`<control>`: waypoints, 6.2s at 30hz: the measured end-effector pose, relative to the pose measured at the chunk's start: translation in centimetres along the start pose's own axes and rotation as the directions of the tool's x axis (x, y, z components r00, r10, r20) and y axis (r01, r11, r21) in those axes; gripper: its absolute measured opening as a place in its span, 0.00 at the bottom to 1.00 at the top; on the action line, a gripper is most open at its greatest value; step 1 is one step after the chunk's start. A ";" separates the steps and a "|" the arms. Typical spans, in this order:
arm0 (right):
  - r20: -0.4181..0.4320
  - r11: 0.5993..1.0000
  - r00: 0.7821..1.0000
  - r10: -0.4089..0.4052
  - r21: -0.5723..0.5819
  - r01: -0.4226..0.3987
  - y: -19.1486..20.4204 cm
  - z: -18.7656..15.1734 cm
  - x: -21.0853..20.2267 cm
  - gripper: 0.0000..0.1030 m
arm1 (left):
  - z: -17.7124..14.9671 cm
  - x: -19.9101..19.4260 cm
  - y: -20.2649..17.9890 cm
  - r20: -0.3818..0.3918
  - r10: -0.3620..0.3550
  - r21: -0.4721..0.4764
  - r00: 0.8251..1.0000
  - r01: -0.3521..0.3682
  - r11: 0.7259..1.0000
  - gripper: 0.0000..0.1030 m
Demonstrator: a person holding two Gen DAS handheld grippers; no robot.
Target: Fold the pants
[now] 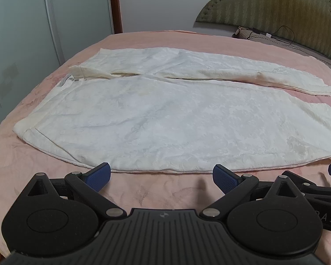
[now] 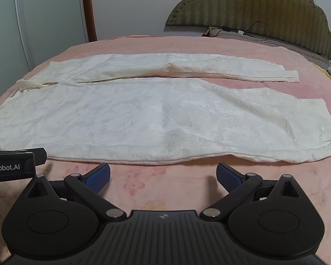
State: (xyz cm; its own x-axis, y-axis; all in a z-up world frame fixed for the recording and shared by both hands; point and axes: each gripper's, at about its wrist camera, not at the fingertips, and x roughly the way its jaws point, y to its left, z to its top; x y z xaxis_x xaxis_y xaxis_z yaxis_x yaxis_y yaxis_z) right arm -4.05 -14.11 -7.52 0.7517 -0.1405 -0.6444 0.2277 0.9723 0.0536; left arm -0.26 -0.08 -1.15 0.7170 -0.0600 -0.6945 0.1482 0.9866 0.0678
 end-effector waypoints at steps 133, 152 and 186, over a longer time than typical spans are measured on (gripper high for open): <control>0.145 0.553 0.922 0.360 -0.829 -0.086 8.0 9.7 16.3 0.30 | 11.6 13.9 18.8 0.122 -0.138 -0.595 0.983 0.183 0.782 0.48; 0.125 0.658 0.896 0.427 -0.722 -0.213 8.7 10.8 13.1 0.09 | 11.1 9.8 20.4 0.227 -0.185 -0.551 0.956 0.283 0.785 0.07; -0.151 0.655 0.788 0.597 -0.475 -0.588 6.0 2.7 4.0 0.10 | 2.1 5.7 20.0 0.080 0.020 -0.172 0.997 -0.006 0.985 0.39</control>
State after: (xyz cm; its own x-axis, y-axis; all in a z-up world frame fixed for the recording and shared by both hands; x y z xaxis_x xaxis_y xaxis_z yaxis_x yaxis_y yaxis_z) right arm 1.96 -9.31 -7.71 0.6343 0.4983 -0.5911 -0.5868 0.8081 0.0515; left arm 8.21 18.95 -2.29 0.7719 -0.0517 -0.6336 0.0241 0.9984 -0.0521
